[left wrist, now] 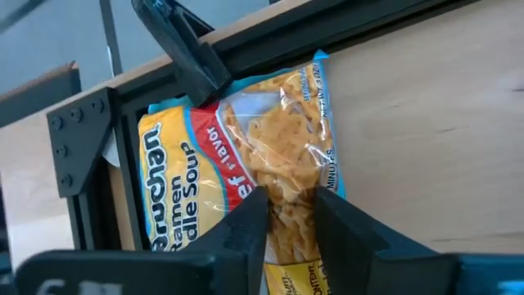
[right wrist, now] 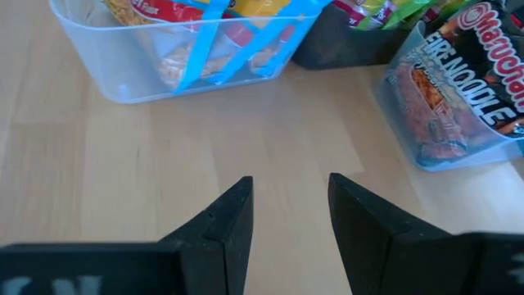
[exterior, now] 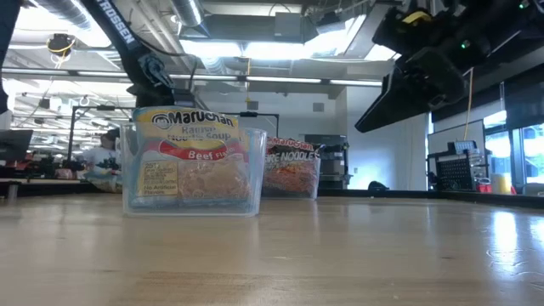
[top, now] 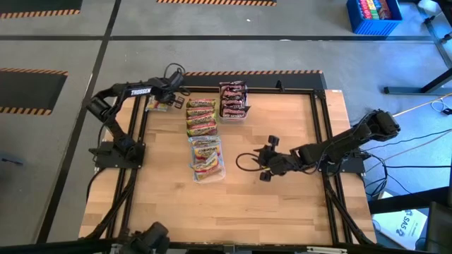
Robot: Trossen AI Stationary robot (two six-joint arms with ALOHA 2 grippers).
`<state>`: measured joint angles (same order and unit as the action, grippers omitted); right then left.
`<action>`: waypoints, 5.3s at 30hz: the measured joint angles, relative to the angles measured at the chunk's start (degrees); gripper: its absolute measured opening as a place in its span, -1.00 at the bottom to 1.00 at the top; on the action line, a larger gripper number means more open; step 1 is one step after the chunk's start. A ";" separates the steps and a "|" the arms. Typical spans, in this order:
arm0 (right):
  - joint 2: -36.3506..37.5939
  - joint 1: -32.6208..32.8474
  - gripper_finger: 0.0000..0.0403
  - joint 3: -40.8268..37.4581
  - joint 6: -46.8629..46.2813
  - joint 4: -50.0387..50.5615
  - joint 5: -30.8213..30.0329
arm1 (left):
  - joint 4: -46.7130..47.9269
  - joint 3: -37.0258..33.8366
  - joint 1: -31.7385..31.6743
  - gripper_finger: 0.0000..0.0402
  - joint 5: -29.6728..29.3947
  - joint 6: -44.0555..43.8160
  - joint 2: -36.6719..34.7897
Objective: Sort Maruchan noodles
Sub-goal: Put the blue noodle pack into the bottom transparent bin
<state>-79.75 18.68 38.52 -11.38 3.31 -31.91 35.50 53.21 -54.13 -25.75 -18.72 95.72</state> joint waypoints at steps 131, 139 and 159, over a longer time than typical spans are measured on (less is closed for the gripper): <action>-7.63 8.79 -0.29 0.02 -16.51 -20.18 23.10 | -31.50 7.80 89.58 -0.57 1.00 -11.37 12.00; -11.17 8.72 0.18 0.13 -24.32 -23.92 24.64 | -30.22 10.14 89.08 -0.57 -4.39 -7.70 11.81; -26.68 8.22 0.65 4.57 -57.27 -30.79 29.04 | -23.88 10.58 99.10 -0.57 -5.20 -18.39 13.28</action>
<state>-106.42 26.89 43.10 -68.65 -27.49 -2.86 11.62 63.79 44.97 -30.95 -37.11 109.00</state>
